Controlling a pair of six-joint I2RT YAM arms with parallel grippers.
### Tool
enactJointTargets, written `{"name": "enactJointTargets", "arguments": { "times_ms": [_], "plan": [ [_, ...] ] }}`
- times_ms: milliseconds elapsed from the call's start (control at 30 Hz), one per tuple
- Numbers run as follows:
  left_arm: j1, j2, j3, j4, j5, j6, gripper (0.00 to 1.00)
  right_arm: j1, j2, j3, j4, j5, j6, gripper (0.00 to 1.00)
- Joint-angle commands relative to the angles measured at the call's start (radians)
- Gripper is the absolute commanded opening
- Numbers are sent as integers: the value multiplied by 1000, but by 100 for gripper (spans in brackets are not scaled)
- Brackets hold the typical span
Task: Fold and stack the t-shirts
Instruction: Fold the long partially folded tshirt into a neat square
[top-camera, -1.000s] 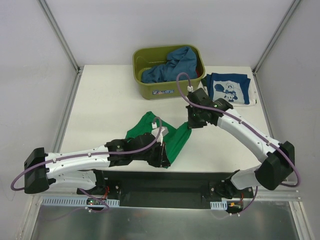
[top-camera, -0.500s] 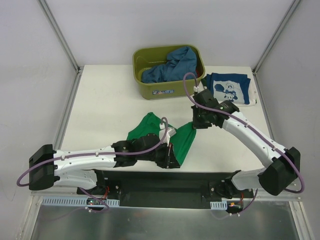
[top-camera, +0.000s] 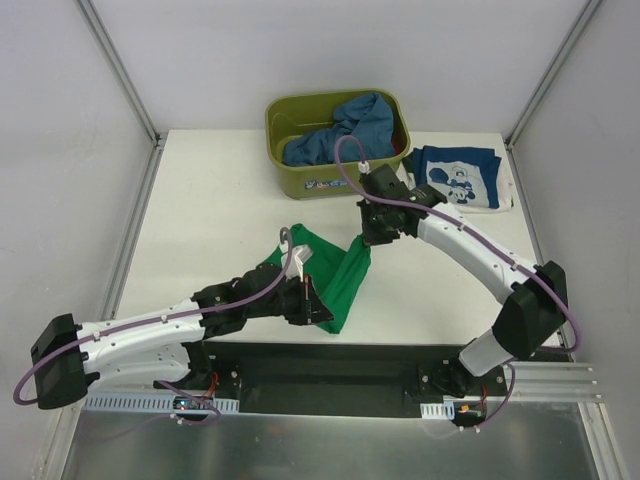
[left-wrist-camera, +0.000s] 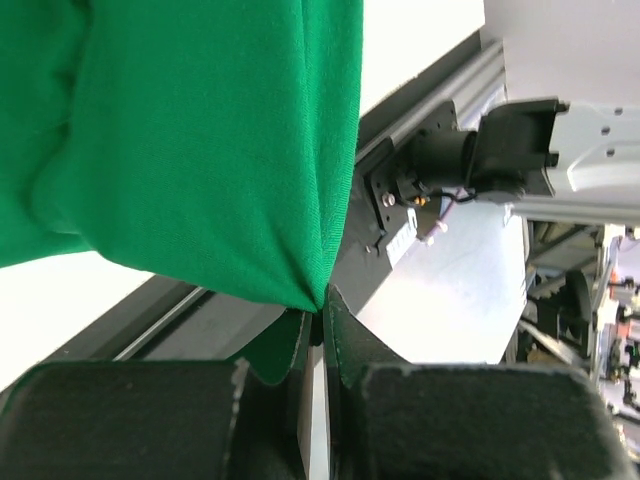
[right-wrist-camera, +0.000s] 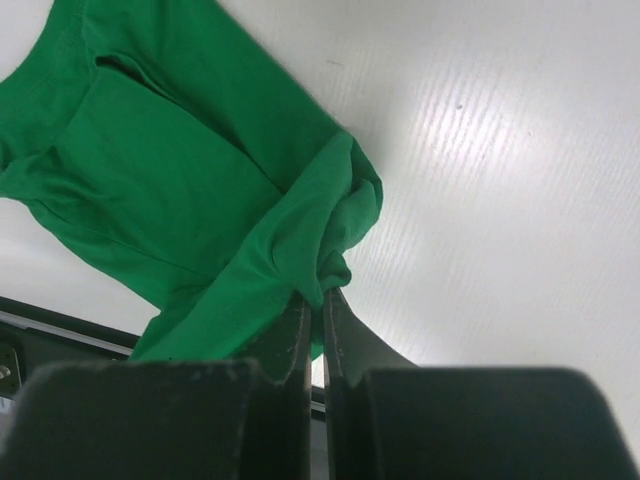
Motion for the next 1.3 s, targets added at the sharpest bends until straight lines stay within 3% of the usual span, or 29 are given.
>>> {"name": "enactJointTargets", "arguments": {
  "times_ms": [0,600,1000,1100,1133,1167,1200,1267],
  "plan": [
    [30,-64,-24,-20,35,-13,0,6,58,106,47,40,-36,1],
    [325,-259,-116,-297,-48,-57,0,44,341,437,99,-35,-56,4],
    [477,-190,-116,-392,-152,-72,0,71,604,640,142,-110,-47,7],
    [495,-167,-108,-403,-212,-75,5,75,647,659,216,-162,-47,16],
    [498,-161,-102,-414,-225,-78,9,75,671,669,242,-178,-48,28],
    [501,-149,-99,-423,-236,-83,14,80,682,709,240,-190,-50,33],
    [507,-144,-93,-431,-252,-83,26,81,693,727,233,-213,-50,39],
    [509,-138,-76,-449,-259,-83,29,84,693,748,217,-230,-51,64]
  ]
}}
